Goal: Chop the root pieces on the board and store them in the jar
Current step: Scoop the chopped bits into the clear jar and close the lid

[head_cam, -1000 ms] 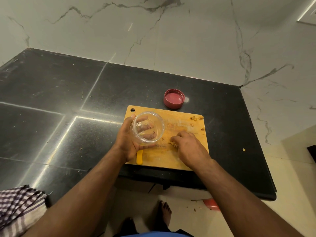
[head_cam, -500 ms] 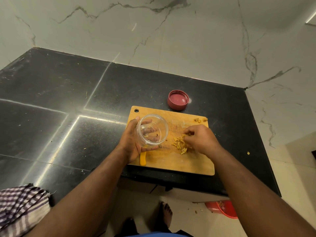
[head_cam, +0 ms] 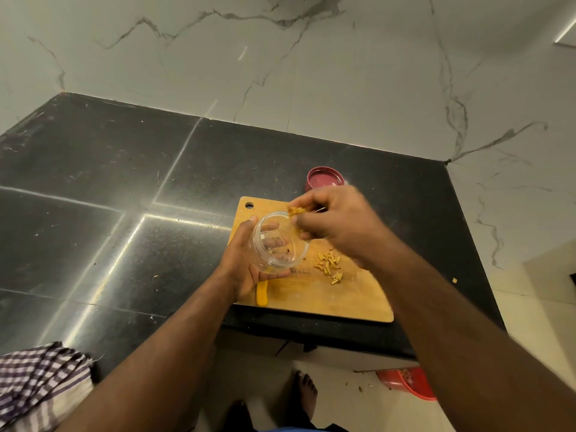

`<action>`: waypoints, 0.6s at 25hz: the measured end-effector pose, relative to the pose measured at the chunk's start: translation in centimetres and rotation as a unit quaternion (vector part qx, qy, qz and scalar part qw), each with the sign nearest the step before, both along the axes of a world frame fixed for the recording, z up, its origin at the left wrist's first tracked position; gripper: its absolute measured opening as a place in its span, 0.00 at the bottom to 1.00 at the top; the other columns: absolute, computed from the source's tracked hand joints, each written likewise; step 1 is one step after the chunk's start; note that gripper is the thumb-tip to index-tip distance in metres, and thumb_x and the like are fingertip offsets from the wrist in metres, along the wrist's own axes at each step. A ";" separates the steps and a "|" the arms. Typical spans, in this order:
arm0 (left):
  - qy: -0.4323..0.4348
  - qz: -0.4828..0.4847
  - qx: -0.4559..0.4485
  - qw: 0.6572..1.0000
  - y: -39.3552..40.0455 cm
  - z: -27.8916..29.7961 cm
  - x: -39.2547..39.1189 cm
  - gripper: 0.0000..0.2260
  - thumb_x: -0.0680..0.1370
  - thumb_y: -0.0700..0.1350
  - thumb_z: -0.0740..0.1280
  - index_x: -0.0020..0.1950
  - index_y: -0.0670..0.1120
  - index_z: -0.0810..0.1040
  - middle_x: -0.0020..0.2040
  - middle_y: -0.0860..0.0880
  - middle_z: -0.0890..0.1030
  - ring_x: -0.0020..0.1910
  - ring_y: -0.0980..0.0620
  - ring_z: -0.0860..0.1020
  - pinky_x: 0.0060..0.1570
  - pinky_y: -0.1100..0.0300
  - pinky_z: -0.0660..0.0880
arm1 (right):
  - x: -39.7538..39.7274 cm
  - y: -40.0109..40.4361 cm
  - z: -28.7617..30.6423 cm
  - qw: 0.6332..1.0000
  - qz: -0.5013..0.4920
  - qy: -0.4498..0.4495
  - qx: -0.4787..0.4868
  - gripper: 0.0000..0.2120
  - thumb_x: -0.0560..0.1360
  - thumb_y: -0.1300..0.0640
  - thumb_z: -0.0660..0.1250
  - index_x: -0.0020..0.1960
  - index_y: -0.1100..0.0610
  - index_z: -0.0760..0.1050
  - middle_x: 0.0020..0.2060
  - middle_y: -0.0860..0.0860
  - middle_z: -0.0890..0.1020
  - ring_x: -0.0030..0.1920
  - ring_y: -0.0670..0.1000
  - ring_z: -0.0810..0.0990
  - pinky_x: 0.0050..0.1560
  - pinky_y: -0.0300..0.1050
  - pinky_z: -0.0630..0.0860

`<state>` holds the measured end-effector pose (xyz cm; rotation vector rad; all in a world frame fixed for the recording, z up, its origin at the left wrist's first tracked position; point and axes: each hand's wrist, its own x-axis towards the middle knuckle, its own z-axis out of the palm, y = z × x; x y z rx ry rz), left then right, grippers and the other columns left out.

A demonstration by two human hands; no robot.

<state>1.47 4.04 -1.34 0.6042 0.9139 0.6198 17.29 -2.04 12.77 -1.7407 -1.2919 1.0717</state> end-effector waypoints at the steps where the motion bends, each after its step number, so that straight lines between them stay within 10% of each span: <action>1: -0.003 0.004 -0.003 1.000 -0.1 0.1 0.0 0.24 0.82 0.63 0.57 0.65 0.48 0.79 0.60 0.39 0.83 0.54 0.35 0.84 0.46 0.40 0.82 | -1.1 0.2 -0.4 0.995 0.044 -0.087 0.004 0.11 0.74 0.62 0.71 0.55 0.54 0.82 0.47 0.50 0.84 0.44 0.49 0.84 0.46 0.48 0.83; 5: -0.007 0.010 -0.002 1.000 -0.1 0.2 0.1 0.24 0.82 0.63 0.57 0.67 0.48 0.78 0.60 0.40 0.83 0.55 0.37 0.84 0.46 0.39 0.82 | -2.7 0.8 -1.7 0.957 0.109 -0.270 -0.009 0.16 0.76 0.61 0.69 0.61 0.46 0.80 0.60 0.46 0.81 0.57 0.47 0.79 0.52 0.42 0.80; 12: 0.007 0.006 0.004 1.000 -0.2 0.2 0.0 0.25 0.81 0.64 0.57 0.64 0.48 0.81 0.64 0.38 0.80 0.55 0.35 0.83 0.42 0.42 0.82 | 2.7 0.0 -1.5 0.991 -0.038 -0.091 0.089 0.07 0.75 0.61 0.71 0.52 0.54 0.83 0.42 0.47 0.84 0.41 0.45 0.84 0.44 0.41 0.82; 15: 0.013 0.004 0.007 1.000 -0.3 0.2 0.0 0.25 0.81 0.64 0.58 0.64 0.48 0.82 0.66 0.39 0.78 0.57 0.35 0.82 0.43 0.42 0.82 | 6.7 -0.6 -5.2 0.973 -0.071 -0.216 -0.028 0.05 0.76 0.58 0.69 0.47 0.50 0.82 0.42 0.45 0.83 0.41 0.46 0.83 0.46 0.48 0.83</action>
